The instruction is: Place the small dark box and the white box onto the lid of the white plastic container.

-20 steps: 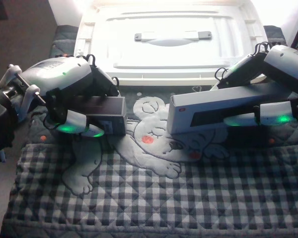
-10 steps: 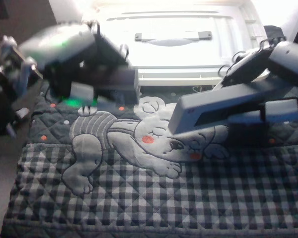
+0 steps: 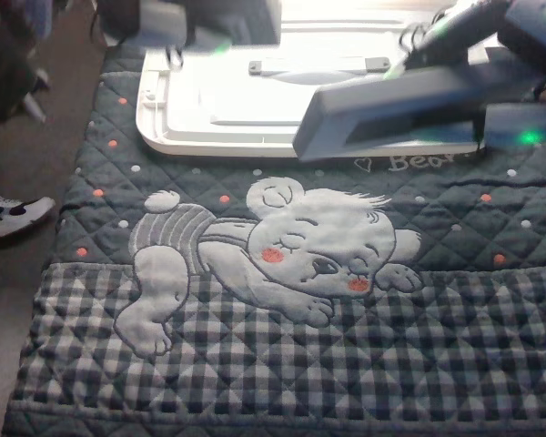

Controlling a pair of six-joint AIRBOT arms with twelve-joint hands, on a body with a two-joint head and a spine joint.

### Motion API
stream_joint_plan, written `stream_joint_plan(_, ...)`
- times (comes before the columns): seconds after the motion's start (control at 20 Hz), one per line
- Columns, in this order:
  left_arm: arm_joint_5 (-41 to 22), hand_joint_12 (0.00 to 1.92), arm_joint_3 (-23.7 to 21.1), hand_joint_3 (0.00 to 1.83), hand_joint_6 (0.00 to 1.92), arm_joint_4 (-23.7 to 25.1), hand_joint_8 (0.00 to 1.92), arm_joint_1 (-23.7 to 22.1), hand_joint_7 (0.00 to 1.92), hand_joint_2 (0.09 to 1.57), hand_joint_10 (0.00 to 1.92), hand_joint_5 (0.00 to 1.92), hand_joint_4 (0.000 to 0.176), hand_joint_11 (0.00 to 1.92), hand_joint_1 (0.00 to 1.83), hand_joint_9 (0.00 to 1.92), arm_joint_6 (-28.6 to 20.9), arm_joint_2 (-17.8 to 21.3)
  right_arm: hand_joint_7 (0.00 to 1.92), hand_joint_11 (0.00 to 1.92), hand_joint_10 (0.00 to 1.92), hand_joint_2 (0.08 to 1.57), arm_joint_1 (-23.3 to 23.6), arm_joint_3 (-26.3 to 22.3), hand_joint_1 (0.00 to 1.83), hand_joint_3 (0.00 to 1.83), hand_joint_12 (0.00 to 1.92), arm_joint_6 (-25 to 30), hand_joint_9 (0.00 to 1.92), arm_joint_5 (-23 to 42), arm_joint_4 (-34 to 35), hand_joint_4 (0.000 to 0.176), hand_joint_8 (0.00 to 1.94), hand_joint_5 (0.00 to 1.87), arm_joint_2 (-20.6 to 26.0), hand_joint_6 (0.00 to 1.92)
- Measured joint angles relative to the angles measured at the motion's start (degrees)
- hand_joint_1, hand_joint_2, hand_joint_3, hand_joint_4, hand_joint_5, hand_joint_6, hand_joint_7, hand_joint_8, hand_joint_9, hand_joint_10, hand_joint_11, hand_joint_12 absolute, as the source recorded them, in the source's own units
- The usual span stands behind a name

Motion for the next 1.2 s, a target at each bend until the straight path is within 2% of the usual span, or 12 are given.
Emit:
stream_joint_plan(0.05,1.7,0.76,2.1,0.00,0.82,0.3,0.54,-1.3,1.21,1.03,0.83,1.03,0.000,0.99,1.40,1.14,0.5,-2.3,1.34,0.93,0.91,1.01,1.3,1.1,1.40,0.01,1.14,-1.1,1.17,-1.0,0.6,0.000,0.25,1.14,-0.2,0.54)
stream_joint_plan(0.25,7.4,0.70,9.3,0.00,0.98,-1.9,0.57,-3.4,1.15,1.04,0.82,0.99,0.000,1.05,1.40,1.14,0.7,-8.5,1.35,1.10,0.83,0.99,3.4,5.7,1.41,0.00,1.03,-1.2,1.27,-7.8,1.5,0.000,0.24,1.20,-3.3,0.36)
stream_joint_plan(0.3,7.8,1.24,10.5,0.00,0.91,-2.6,0.60,-3.8,1.13,1.05,0.72,0.97,0.000,0.94,1.48,1.15,0.3,-9.2,1.19,0.99,0.98,1.03,3.7,6.9,1.40,0.00,1.06,-1.0,1.16,-9.9,1.4,0.000,0.55,1.12,-4.0,0.48)
stream_joint_plan(0.4,8.4,0.86,13.7,0.00,0.92,-2.8,0.66,-4.7,1.12,1.05,0.88,0.96,0.000,0.98,1.40,1.13,-1.9,-10.7,1.01,0.83,1.16,1.09,4.5,10.4,1.39,0.00,1.04,1.3,1.02,-13.8,1.5,0.000,0.84,0.96,-6.3,0.83)
stream_joint_plan(0.65,9.8,0.76,16.5,0.00,1.05,-3.3,0.78,-6.0,1.05,1.07,0.93,0.91,0.000,0.95,1.38,1.11,-2.4,-13.3,0.94,0.70,1.31,1.13,5.4,15.0,1.37,0.00,1.06,4.5,0.89,-17.3,1.6,0.000,0.95,0.89,-10.7,1.02)
stream_joint_plan(0.7,11.1,0.60,16.5,0.00,0.45,-3.0,0.32,-6.0,0.67,1.04,0.39,0.65,0.000,0.65,1.24,0.76,-2.4,-13.7,0.74,0.43,0.58,1.07,5.4,15.1,1.29,0.00,0.98,4.5,0.73,-18.1,1.2,0.000,0.35,0.69,-10.9,0.35)
stream_joint_plan(0.75,11.5,0.60,16.5,0.00,0.45,-3.0,0.32,-6.0,0.67,1.04,0.39,0.65,0.000,0.65,1.24,0.76,-2.4,-13.8,0.74,0.43,0.58,1.07,5.4,15.3,1.29,0.00,0.98,4.6,0.73,-18.5,1.0,0.000,0.35,0.69,-10.9,0.35)
stream_joint_plan(0.8,11.6,0.40,16.5,0.00,0.13,-2.9,0.09,-6.0,0.48,0.98,0.10,0.48,0.000,0.46,1.24,0.51,-2.4,-13.8,0.49,0.18,0.18,1.02,5.4,15.6,1.18,0.00,0.89,4.6,0.49,-18.8,1.0,0.000,0.08,0.50,-10.9,0.09)
stream_joint_plan(0.85,11.5,0.20,16.5,0.00,0.00,-3.1,0.00,-6.0,0.28,0.91,0.00,0.29,0.007,0.24,1.23,0.26,-2.2,-13.8,0.24,0.01,0.01,0.99,5.4,15.8,1.06,0.00,0.59,4.6,0.23,-19.2,1.6,0.088,0.00,0.23,-10.6,0.00)
stream_joint_plan(1.0,11.5,0.18,16.5,0.00,0.00,-3.1,0.00,-6.0,0.20,0.91,0.00,0.23,0.000,0.21,1.17,0.22,-2.1,-13.8,0.16,0.01,0.00,0.99,5.4,15.9,1.08,0.00,0.41,4.6,0.16,-18.8,2.3,0.131,0.00,0.11,-10.3,0.00)
stream_joint_plan(1.15,11.0,0.18,16.5,0.00,0.00,-3.5,0.00,-5.6,0.20,0.90,0.00,0.22,0.016,0.23,1.20,0.22,-2.1,-13.8,0.14,0.04,0.00,1.00,5.4,15.8,1.07,0.00,0.40,5.0,0.17,-18.8,0.8,0.139,0.00,0.07,-10.5,0.00)
stream_joint_plan(1.2,10.8,0.19,16.5,0.00,0.01,-3.5,0.01,-5.2,0.21,0.90,0.01,0.23,0.017,0.25,1.20,0.24,-2.1,-13.8,0.14,0.03,0.00,1.00,5.4,15.7,1.07,0.00,0.40,5.2,0.16,-18.8,0.7,0.104,0.00,0.10,-10.5,0.01)
